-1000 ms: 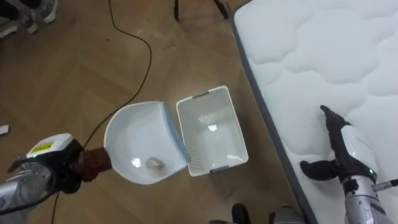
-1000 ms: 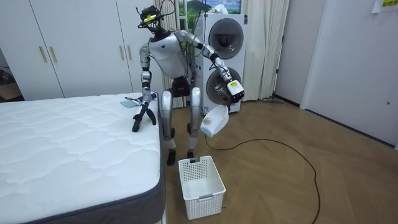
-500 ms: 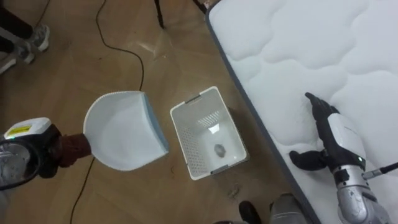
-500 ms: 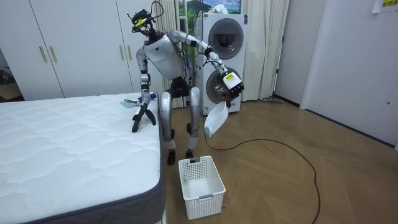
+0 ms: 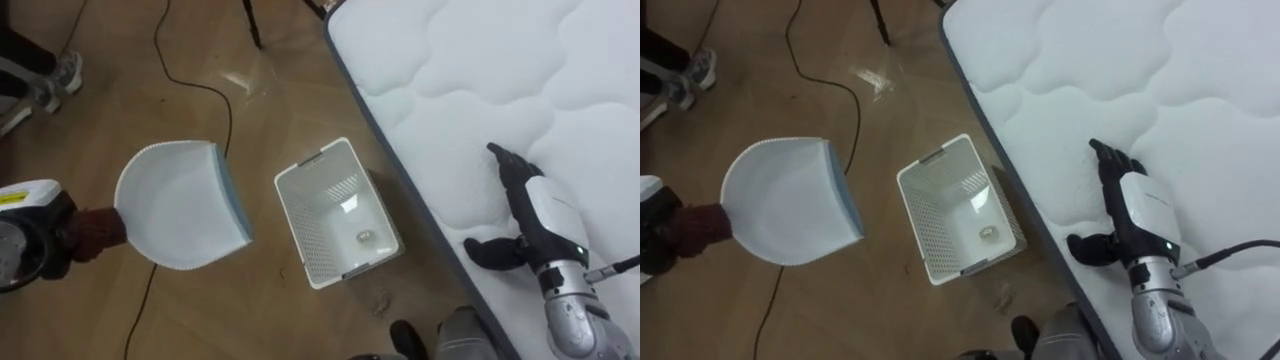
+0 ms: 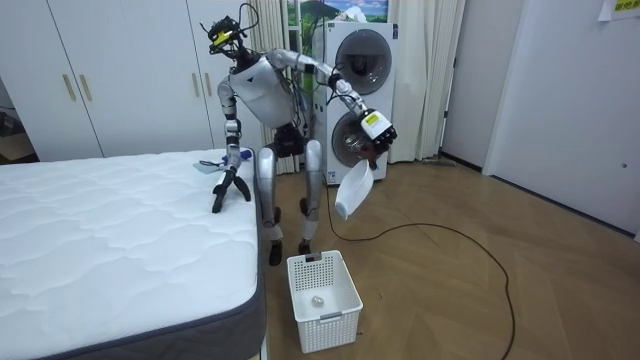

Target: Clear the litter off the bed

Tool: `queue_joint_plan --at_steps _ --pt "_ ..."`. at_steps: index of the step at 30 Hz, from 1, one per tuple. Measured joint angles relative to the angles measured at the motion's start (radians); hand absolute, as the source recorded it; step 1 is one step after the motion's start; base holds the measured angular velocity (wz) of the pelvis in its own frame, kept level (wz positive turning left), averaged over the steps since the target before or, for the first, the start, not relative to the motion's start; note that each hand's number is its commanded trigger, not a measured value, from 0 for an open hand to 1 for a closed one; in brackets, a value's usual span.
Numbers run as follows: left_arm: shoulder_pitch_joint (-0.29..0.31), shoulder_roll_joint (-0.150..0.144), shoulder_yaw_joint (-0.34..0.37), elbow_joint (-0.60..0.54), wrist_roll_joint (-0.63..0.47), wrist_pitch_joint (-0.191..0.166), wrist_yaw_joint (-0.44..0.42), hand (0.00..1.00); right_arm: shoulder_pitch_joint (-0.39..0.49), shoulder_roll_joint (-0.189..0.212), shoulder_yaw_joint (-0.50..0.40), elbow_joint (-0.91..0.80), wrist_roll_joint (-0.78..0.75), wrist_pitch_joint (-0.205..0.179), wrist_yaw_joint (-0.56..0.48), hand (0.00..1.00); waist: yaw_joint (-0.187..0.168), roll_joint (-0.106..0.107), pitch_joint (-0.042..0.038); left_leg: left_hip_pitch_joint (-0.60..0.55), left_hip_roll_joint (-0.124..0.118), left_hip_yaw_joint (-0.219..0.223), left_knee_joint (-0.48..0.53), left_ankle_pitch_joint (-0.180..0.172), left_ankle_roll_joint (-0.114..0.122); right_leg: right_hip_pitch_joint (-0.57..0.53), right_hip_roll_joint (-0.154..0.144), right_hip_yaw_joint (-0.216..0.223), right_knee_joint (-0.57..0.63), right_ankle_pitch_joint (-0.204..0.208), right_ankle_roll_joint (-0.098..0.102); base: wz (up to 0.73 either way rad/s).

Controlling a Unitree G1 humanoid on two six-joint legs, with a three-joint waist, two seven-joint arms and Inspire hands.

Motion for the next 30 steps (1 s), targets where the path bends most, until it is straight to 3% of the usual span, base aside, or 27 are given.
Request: queue_joint_plan --at_steps 4,6,10,14,16,18,21,24,28,30 --pt "-0.014 -0.003 -0.030 -0.001 -0.004 -0.001 0.005 1.00 -0.006 -0.002 0.007 0.007 0.006 -0.009 0.001 0.00 -0.010 -0.015 0.0104 0.000 0.002 -0.001 0.003 0.000 0.000 0.010 -0.002 -0.013 -0.006 0.000 0.000 0.07" --pt "-0.018 -0.007 -0.049 -0.005 -0.002 -0.007 0.011 1.00 -0.011 0.001 0.010 0.027 0.004 -0.015 0.004 0.00 -0.014 -0.036 0.0165 0.004 0.005 0.001 0.003 0.000 0.000 0.017 -0.001 -0.016 -0.012 0.000 0.000 0.06" --pt "0.007 -0.035 -0.049 -0.063 -0.004 -0.013 0.039 1.00 -0.015 0.001 0.030 0.077 0.012 -0.037 -0.013 0.00 -0.008 -0.064 0.0128 0.005 0.012 0.000 0.002 -0.001 0.002 0.026 0.001 -0.021 -0.027 0.001 0.001 0.02" --pt "0.044 -0.085 -0.044 -0.141 -0.009 -0.028 0.078 1.00 -0.006 0.007 0.037 0.098 0.011 -0.040 -0.028 0.00 0.027 -0.092 0.0028 0.004 0.024 -0.003 0.009 -0.007 0.002 0.030 0.014 -0.013 -0.052 0.013 -0.002 -0.15" --pt "0.079 -0.101 -0.036 -0.200 -0.009 -0.039 0.090 1.00 0.006 0.011 0.039 0.101 0.011 -0.039 -0.028 0.00 0.046 -0.116 -0.0092 0.005 0.027 -0.009 0.020 -0.013 -0.002 0.028 0.021 0.001 -0.054 0.014 -0.002 -0.32" --pt "0.139 -0.153 0.005 -0.251 -0.036 -0.066 0.096 1.00 0.012 0.020 0.058 0.130 0.023 -0.034 -0.027 0.00 0.106 -0.152 -0.0268 0.026 0.049 -0.016 0.032 -0.023 -0.009 0.053 0.056 0.045 -0.086 0.037 -0.006 -0.79" --pt "0.215 -0.200 0.082 -0.335 -0.051 -0.107 0.096 1.00 0.030 0.056 0.056 0.181 0.054 -0.020 -0.024 0.00 0.135 -0.181 -0.0404 0.064 0.062 -0.104 0.040 -0.038 -0.035 0.124 0.091 0.042 -0.149 0.062 -0.012 -0.44" --pt "0.258 -0.221 0.128 -0.381 -0.062 -0.129 0.098 1.00 0.066 0.082 0.019 0.185 0.090 0.003 -0.024 0.00 0.142 -0.206 -0.0430 0.121 0.080 -0.112 0.032 -0.057 -0.047 0.187 0.113 0.043 -0.193 0.074 -0.009 -0.16" --pt "0.270 -0.242 0.171 -0.384 -0.133 -0.131 0.098 1.00 0.117 0.093 -0.027 0.184 0.089 0.024 -0.046 0.00 0.140 -0.216 -0.0443 0.161 0.106 -0.104 0.026 -0.072 -0.049 0.246 0.141 0.046 -0.260 0.110 -0.003 -0.23" --pt "0.290 -0.301 0.209 -0.386 -0.137 -0.132 0.100 1.00 0.146 0.094 -0.043 0.181 0.088 0.031 -0.057 0.00 0.139 -0.230 -0.0470 0.195 0.110 -0.077 0.014 -0.081 -0.041 0.268 0.151 0.072 -0.275 0.120 0.005 -0.43"
